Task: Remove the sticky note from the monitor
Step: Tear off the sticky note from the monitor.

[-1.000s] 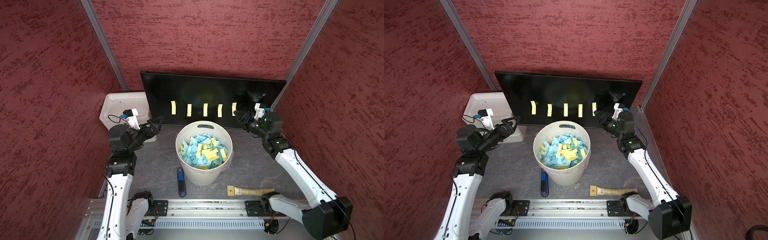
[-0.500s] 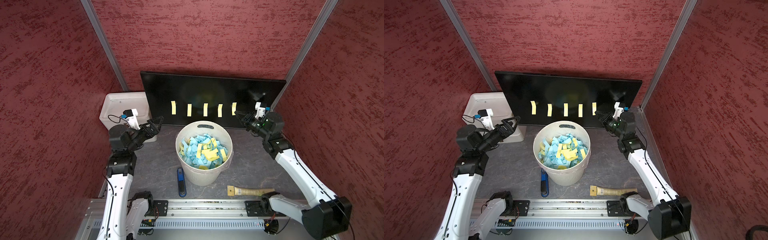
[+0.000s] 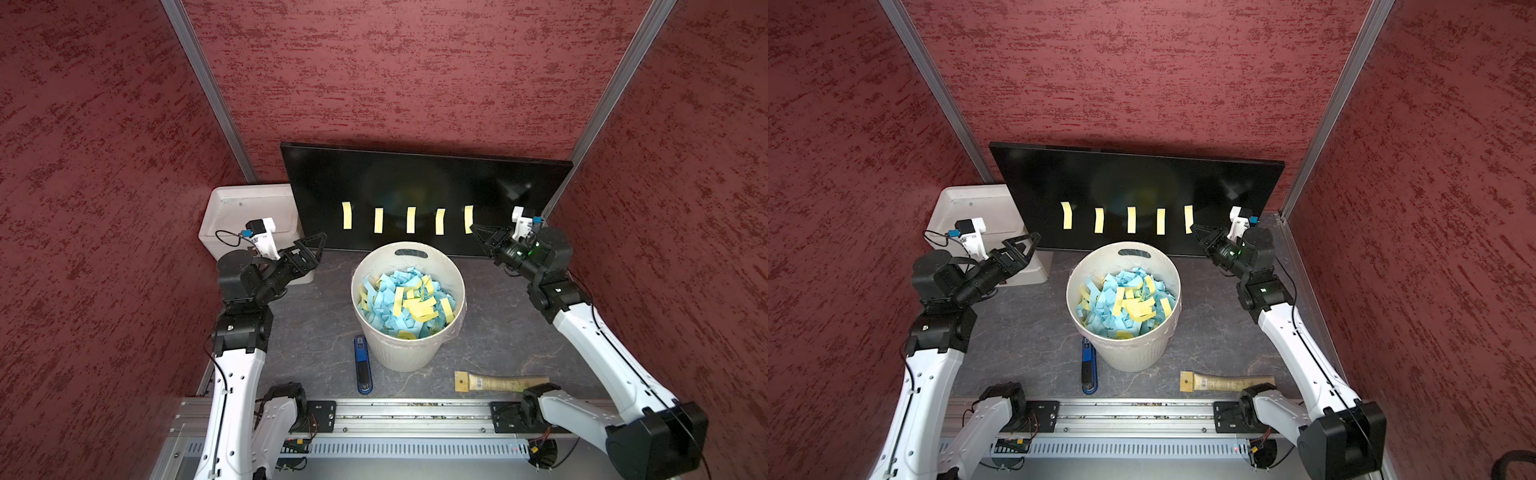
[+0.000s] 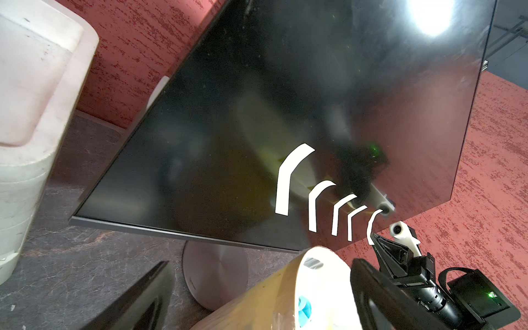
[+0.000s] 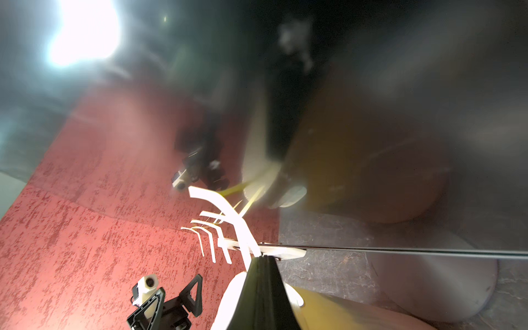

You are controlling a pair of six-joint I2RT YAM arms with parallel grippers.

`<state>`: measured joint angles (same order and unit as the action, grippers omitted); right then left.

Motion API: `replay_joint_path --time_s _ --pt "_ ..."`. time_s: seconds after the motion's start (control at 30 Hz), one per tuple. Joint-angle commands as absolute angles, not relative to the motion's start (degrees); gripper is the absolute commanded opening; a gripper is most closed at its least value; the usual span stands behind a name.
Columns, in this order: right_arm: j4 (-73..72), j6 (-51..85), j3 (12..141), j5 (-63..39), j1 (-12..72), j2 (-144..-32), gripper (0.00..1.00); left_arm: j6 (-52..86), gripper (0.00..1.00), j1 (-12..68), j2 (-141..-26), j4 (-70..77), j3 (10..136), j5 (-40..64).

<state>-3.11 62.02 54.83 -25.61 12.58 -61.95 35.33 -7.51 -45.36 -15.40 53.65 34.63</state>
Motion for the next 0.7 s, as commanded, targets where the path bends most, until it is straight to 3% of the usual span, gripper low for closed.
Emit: replay_joint_path --time_s 0.0,0.67 --pt "-2.1 60.3 54.4 -27.7 12.1 -59.8 0.00 35.3 1.00 -7.7 -44.8 -14.5 53.4 35.0" --pt "3.7 53.8 58.3 -38.9 13.1 -57.6 0.00 35.5 1.00 -7.7 -45.0 -14.3 53.2 35.0"
